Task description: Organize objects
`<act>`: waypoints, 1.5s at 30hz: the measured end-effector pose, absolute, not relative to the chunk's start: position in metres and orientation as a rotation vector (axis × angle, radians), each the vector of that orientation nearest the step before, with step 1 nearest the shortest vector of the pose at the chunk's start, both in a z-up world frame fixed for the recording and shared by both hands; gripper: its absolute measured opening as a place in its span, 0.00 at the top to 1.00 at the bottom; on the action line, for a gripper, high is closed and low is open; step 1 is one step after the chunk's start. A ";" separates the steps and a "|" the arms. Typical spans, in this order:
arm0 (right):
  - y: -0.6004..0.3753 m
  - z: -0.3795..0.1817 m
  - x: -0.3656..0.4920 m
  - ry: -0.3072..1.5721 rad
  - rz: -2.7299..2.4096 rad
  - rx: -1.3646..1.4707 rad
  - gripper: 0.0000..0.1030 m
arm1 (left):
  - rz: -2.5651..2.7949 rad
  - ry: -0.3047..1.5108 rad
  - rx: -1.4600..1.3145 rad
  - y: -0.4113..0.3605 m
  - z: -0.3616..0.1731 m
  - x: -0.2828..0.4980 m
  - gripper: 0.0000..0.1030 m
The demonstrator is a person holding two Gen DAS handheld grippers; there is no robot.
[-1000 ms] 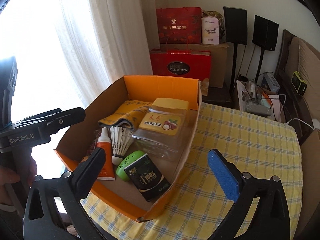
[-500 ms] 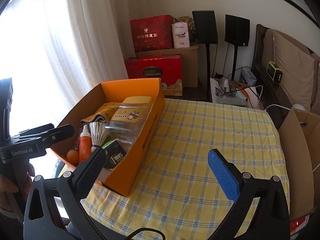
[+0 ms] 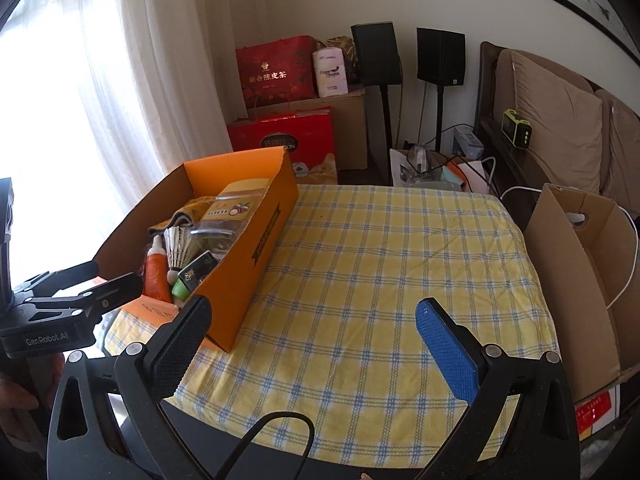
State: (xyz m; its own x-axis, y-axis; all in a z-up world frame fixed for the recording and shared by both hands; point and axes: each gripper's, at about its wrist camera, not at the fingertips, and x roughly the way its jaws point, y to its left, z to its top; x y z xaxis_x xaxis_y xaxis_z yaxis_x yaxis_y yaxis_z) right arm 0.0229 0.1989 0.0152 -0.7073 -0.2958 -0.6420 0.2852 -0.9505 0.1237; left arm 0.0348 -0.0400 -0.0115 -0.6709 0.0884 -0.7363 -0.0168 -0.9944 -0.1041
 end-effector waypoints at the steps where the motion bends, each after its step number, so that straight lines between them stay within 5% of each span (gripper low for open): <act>1: 0.200 0.015 0.025 -0.023 -2.647 0.996 0.00 | 2.825 -0.122 -1.255 -0.040 -0.012 0.036 0.00; 45: 0.206 0.006 0.043 -0.030 -2.672 0.999 0.00 | 2.937 -0.032 -1.286 -0.041 -0.017 0.050 0.00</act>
